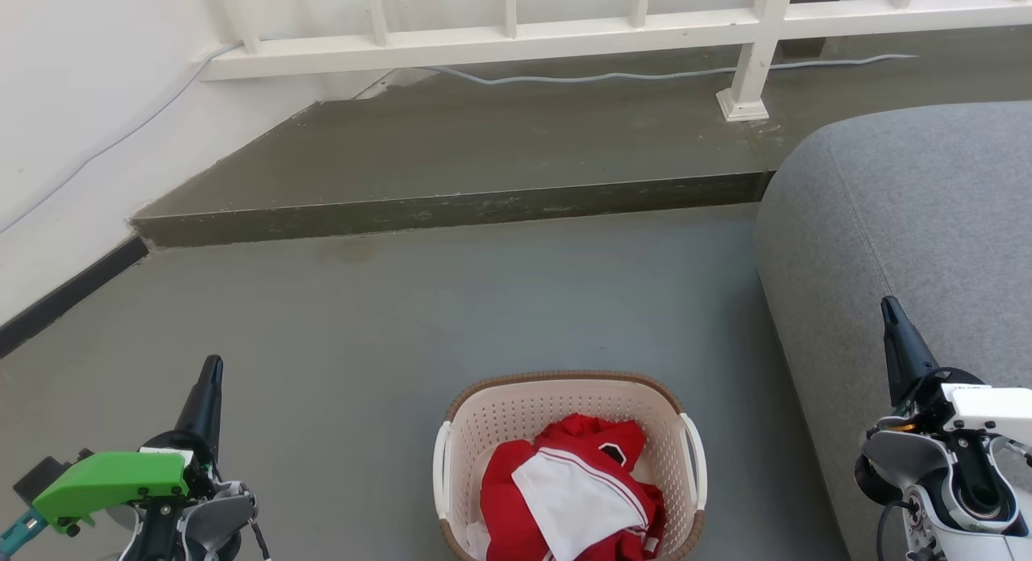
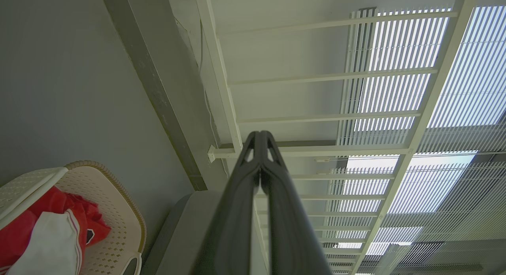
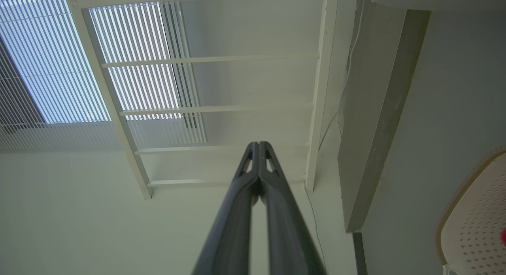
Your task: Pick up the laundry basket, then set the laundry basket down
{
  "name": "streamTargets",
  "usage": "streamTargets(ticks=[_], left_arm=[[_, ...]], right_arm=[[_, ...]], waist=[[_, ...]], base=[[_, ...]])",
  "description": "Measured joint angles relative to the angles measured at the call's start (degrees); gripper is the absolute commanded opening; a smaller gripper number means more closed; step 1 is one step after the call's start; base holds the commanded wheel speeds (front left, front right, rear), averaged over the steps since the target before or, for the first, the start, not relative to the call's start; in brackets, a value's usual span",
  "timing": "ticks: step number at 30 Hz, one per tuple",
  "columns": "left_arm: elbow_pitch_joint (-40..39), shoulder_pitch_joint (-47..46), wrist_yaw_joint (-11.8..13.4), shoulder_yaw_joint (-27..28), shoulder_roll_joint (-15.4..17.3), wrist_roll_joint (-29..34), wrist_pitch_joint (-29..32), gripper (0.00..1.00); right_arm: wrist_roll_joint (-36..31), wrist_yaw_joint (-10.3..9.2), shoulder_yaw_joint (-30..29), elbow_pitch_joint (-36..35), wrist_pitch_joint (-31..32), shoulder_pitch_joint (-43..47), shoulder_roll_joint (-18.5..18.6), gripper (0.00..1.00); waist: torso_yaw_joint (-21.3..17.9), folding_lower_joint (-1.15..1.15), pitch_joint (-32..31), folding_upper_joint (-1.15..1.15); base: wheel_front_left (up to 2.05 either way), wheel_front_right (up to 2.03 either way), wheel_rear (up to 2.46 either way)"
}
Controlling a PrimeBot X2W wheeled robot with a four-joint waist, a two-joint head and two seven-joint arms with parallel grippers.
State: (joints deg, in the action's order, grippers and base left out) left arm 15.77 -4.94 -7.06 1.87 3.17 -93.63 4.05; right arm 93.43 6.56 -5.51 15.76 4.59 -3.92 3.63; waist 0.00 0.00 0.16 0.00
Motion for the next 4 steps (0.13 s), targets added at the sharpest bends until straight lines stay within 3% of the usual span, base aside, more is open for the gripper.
streamTargets(ticks=[4], left_arm=[[0.0, 0.0, 0.0, 0.0, 0.0, 0.0, 0.0, 0.00]], right_arm=[[0.0, 0.00, 0.0, 0.0, 0.0, 0.0, 0.0, 0.00]], waist=[[0.0, 0.00, 0.0, 0.00]], base=[[0.00, 0.00, 0.00]])
